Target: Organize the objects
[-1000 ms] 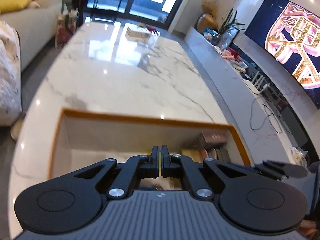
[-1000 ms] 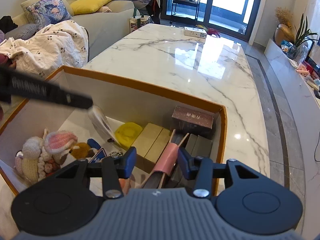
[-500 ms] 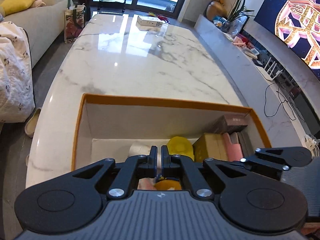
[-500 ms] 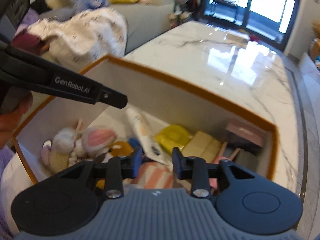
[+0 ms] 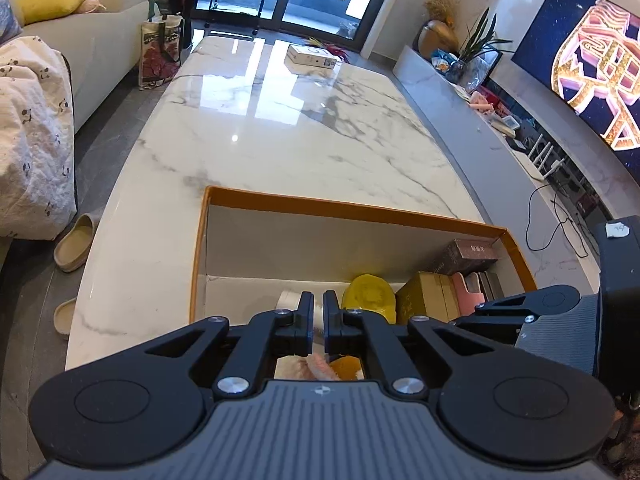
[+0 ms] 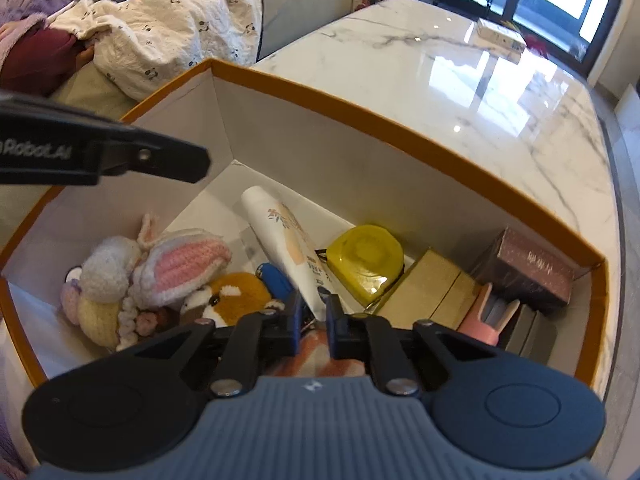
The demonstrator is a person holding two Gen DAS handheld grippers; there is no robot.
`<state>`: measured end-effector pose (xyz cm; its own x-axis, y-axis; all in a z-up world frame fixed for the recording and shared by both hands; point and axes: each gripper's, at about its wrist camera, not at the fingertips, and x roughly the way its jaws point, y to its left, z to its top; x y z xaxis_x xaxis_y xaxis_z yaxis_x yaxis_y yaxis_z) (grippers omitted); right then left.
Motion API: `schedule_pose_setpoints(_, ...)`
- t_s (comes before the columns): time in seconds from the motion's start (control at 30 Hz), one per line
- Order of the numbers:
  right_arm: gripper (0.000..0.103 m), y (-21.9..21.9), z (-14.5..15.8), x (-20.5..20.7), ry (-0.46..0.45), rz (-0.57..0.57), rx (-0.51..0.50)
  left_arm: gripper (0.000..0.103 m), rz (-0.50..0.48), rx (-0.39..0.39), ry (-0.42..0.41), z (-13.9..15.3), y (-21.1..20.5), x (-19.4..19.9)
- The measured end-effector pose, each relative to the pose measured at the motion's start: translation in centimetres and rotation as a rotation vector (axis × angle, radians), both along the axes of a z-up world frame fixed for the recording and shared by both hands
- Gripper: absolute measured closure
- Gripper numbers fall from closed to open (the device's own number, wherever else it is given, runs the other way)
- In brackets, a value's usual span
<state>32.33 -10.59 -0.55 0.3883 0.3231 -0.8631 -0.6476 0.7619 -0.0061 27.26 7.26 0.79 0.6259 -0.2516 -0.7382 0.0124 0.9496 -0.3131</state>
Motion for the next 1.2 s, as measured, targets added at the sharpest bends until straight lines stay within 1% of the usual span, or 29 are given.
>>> schedule_pose_setpoints(0.03, 0.094, 0.1, 0.3, -0.1, -0.012, -0.005, -0.002, 0.1, 0.0, -0.004, -0.003, 0.0, 0.1, -0.1)
schedule_pose_setpoints(0.07, 0.098, 0.1, 0.6, -0.3, -0.025, -0.009, -0.001, 0.1, 0.001, -0.007, -0.006, 0.1, 0.3, -0.3)
schedule_pose_setpoints(0.17, 0.101, 0.3, 2.4, -0.3, -0.052, -0.018, 0.042, 0.1, 0.006, -0.012, -0.011, 0.1, 0.6, -0.5)
schedule_pose_setpoints(0.3, 0.101, 1.1, 4.5, 0.2, -0.119, -0.036, 0.067, 0.1, 0.01, -0.023, -0.015, 0.1, 1.0, -0.7)
schedule_pose_setpoints(0.37, 0.102, 1.6, 5.1, 0.9, -0.132, -0.055, 0.076, 0.1, 0.012, -0.027, -0.018, 0.1, 1.2, -0.8)
schedule_pose_setpoints(0.5, 0.102, 2.5, 5.5, 2.7, -0.093, -0.092, 0.129, 0.1, 0.016, -0.03, -0.022, 0.3, 1.6, -0.9)
schedule_pose_setpoints(0.6, 0.102, 3.4, 5.4, 3.6, -0.084, -0.1, 0.133, 0.1, 0.012, -0.025, -0.022, 0.3, 1.5, -0.8)
schedule_pose_setpoints(0.63, 0.101, 3.5, 5.4, 3.5, -0.09, -0.106, 0.127, 0.1, 0.008, -0.02, -0.024, 0.3, 1.4, -0.9)
schedule_pose_setpoints(0.73, 0.095, 3.5, 5.8, 3.1, -0.108, -0.112, 0.129, 0.1, -0.005, -0.006, -0.034, 0.6, 1.0, -1.1)
schedule_pose_setpoints(0.93, 0.094, 2.3, 7.5, 0.8, -0.166, -0.112, 0.118, 0.1, -0.034, 0.014, -0.063, 1.9, -0.4, -1.8)
schedule_pose_setpoints(1.0, 0.09, 1.4, 8.4, -0.2, -0.177, -0.13, 0.134, 0.1, -0.044, 0.028, -0.082, 2.6, -1.1, -2.4)
schedule_pose_setpoints(1.07, 0.071, 0.4, 9.2, -1.3, -0.196, -0.153, 0.154, 0.099, -0.049, 0.045, -0.104, 3.4, -1.8, -3.0)
schedule_pose_setpoints(1.1, 0.068, -0.2, 9.7, -2.0, -0.207, -0.165, 0.165, 0.096, -0.051, 0.054, -0.117, 3.8, -2.1, -3.4)
schedule_pose_setpoints(1.13, 0.064, -0.8, 10.2, -2.7, -0.217, -0.177, 0.176, 0.088, -0.053, 0.061, -0.13, 4.1, -2.2, -3.7)
schedule_pose_setpoints(1.17, 0.061, -1.3, 10.6, -3.4, -0.223, -0.19, 0.186, 0.083, -0.054, 0.068, -0.145, 4.5, -2.4, -4.1)
schedule_pose_setpoints(1.2, 0.059, -1.9, 11.1, -4.1, -0.23, -0.206, 0.196, 0.082, -0.056, 0.075, -0.158, 4.9, -2.7, -4.5)
